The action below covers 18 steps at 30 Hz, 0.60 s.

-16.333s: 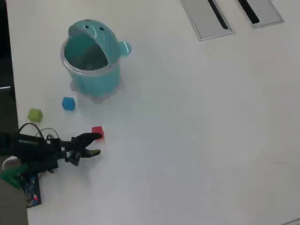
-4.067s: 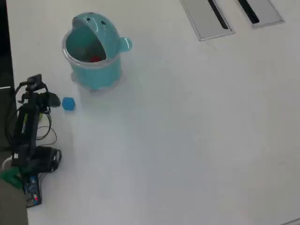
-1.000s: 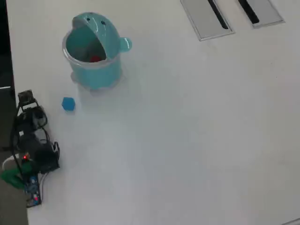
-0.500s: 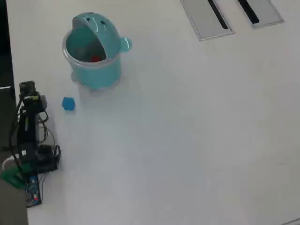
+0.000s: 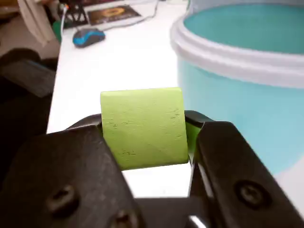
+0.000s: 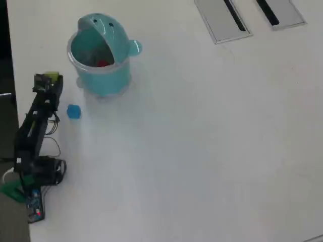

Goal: Grasp RGB lego blocks and put them in the bin one by one.

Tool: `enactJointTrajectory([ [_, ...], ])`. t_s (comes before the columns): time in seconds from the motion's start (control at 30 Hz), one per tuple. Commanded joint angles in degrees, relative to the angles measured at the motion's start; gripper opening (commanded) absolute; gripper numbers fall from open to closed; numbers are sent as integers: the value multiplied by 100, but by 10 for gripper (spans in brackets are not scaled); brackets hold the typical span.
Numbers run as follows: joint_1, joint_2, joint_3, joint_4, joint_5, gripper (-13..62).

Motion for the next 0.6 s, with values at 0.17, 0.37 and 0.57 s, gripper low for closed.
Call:
enactJointTrajectory([
  [0.17,659,-721,-1767,-791,193,32],
  [0.37,1116,-2338,-4069,-519,193,33],
  [0.57,1107,-3630,-5625,-211,185,35],
])
